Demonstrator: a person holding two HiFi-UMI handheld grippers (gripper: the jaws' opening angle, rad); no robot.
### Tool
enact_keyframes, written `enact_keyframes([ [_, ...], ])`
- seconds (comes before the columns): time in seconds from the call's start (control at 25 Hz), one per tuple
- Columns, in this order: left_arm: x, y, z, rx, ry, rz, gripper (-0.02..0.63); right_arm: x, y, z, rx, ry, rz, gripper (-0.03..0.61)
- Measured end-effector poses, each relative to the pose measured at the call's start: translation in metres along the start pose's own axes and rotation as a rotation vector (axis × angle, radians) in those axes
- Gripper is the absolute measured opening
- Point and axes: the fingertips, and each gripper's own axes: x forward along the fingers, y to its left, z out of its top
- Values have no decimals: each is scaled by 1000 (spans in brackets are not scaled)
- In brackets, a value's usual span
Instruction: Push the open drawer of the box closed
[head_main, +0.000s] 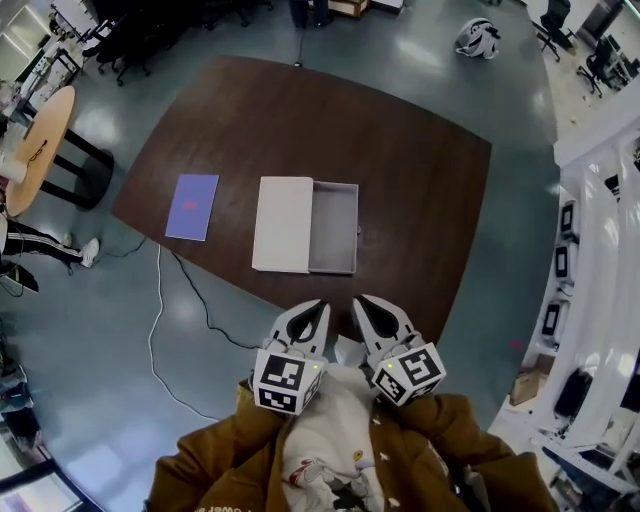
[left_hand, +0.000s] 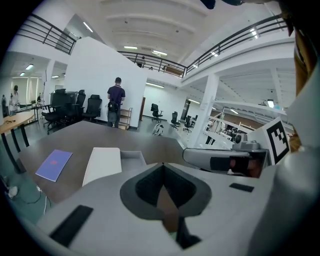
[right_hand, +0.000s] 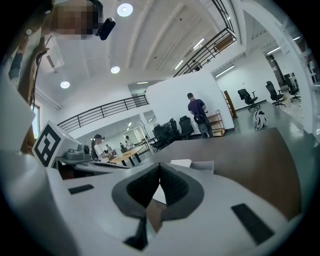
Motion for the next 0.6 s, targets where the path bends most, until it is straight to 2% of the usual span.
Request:
enact_keyframes([
  [0.36,23,9,-7,-8,32,9,6,21,-36,-20,37,79,-28,8],
  [0.52,27,13,-13,-18,53,11,6,31,-55,-35,10,139,-40,9],
  [0.6,29,14,-13,-20,59,9,6,36,-64,-39,-17,156,-42,48],
])
